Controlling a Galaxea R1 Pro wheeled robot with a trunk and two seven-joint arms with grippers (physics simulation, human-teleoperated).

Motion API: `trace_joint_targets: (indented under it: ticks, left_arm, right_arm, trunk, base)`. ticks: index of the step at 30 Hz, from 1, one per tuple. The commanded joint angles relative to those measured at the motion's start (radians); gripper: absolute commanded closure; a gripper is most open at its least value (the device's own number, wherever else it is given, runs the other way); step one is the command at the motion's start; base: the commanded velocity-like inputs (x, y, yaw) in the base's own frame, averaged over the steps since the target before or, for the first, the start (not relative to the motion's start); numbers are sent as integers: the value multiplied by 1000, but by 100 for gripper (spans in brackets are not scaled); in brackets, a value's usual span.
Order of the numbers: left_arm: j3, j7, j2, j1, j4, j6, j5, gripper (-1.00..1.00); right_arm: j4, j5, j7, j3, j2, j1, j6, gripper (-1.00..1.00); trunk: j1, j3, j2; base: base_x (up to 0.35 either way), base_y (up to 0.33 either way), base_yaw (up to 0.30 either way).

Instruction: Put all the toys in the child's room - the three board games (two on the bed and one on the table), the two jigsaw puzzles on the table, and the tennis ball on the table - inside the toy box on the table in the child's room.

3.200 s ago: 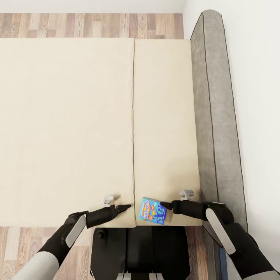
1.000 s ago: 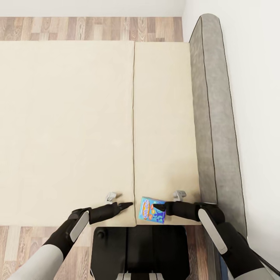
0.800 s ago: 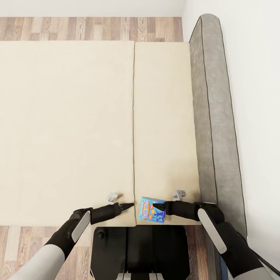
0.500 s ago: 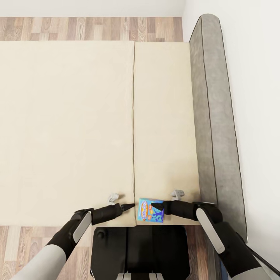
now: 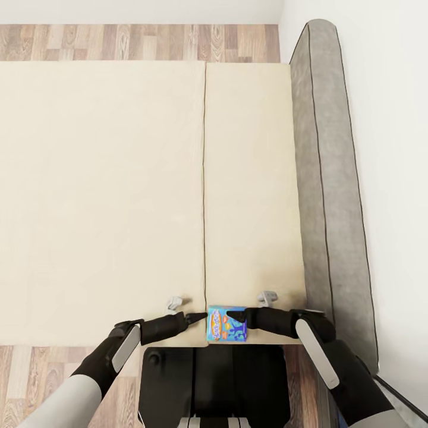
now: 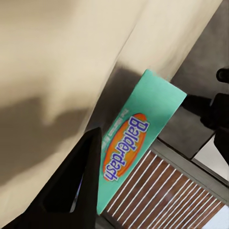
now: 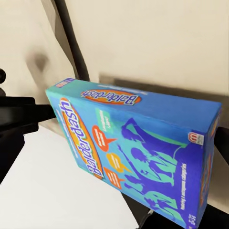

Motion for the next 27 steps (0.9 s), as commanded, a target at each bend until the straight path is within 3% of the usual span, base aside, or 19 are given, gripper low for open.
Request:
trace_joint_targets:
  ticks: [1, 10, 15, 27]
  left_arm:
    - [-4, 6, 0, 0, 2, -11, 1, -100]
    - [-4, 3, 0, 3, 2, -17, 1, -100]
    - [-4, 3, 0, 5, 3, -46, 1, -100]
    - [-4, 5, -1, 10, 6, -94, 0, -100]
  right_arm:
    - [-1, 4, 4, 1, 4, 1, 3, -100]
    - [-2, 6, 2, 5, 33, 9, 6, -100]
    - [-2, 5, 2, 8, 36, 10, 6, -100]
    - [-3, 4, 0, 61, 39, 11, 8, -100]
  trunk:
    - [9, -1, -1]
    - [9, -1, -1]
    - [9, -1, -1]
    - [9, -1, -1]
  base:
    - [0, 0, 0]
    - [0, 0, 0]
    - [0, 0, 0]
    - [0, 0, 0]
